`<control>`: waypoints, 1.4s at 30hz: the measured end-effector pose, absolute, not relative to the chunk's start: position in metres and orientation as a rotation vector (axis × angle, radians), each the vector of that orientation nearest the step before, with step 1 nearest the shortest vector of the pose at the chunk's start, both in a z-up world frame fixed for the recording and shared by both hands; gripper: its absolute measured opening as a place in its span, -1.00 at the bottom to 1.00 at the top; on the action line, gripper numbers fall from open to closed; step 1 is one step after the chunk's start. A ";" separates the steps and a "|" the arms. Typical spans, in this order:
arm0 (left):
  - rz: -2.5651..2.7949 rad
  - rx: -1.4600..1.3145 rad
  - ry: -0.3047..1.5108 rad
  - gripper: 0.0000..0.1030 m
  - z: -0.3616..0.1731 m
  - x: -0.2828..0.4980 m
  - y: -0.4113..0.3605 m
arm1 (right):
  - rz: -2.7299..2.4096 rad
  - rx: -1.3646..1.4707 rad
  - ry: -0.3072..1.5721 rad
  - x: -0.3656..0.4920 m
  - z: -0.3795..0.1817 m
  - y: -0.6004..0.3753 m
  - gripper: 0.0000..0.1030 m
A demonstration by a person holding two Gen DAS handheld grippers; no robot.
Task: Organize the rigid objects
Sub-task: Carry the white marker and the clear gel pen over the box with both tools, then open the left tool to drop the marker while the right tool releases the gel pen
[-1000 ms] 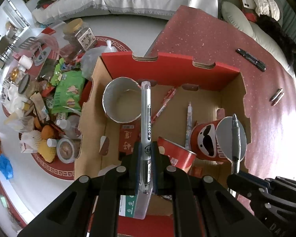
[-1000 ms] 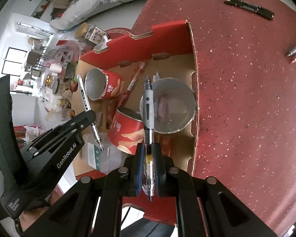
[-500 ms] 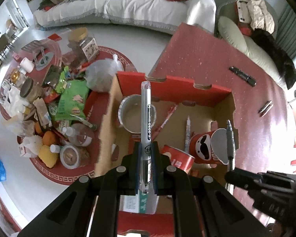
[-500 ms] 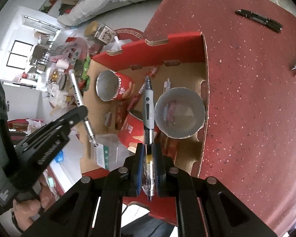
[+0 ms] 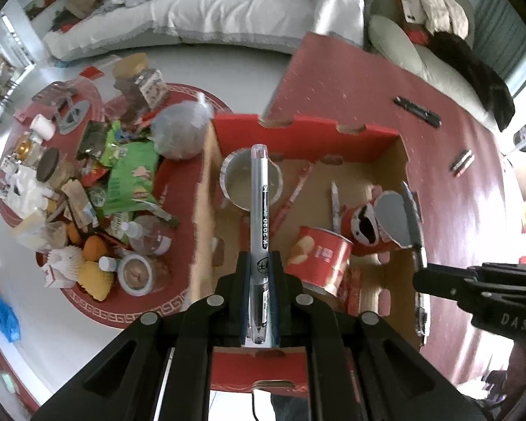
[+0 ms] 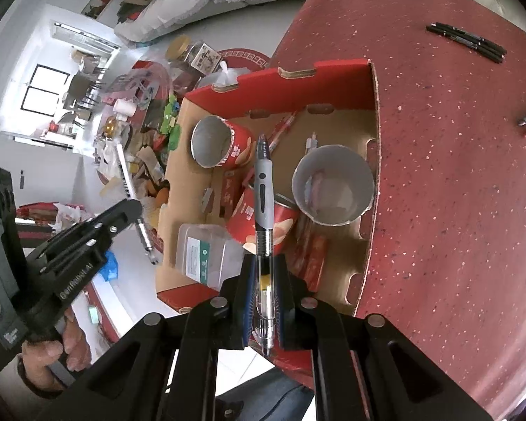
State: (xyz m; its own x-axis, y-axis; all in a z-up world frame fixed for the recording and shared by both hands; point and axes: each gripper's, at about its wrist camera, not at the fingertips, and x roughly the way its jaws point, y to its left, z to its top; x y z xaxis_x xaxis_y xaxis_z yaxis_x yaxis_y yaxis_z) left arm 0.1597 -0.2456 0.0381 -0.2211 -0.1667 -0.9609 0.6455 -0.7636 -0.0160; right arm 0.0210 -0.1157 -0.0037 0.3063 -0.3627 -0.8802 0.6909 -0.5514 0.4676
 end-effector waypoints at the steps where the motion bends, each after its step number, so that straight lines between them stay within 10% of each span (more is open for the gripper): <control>1: -2.024 1.534 0.577 -0.80 0.034 0.155 -0.243 | -1.424 1.637 0.329 0.023 -0.004 -0.119 -0.79; 42: -1.845 1.697 0.606 -0.68 -0.035 0.134 -0.248 | -1.423 1.753 0.497 0.033 -0.052 -0.145 -0.78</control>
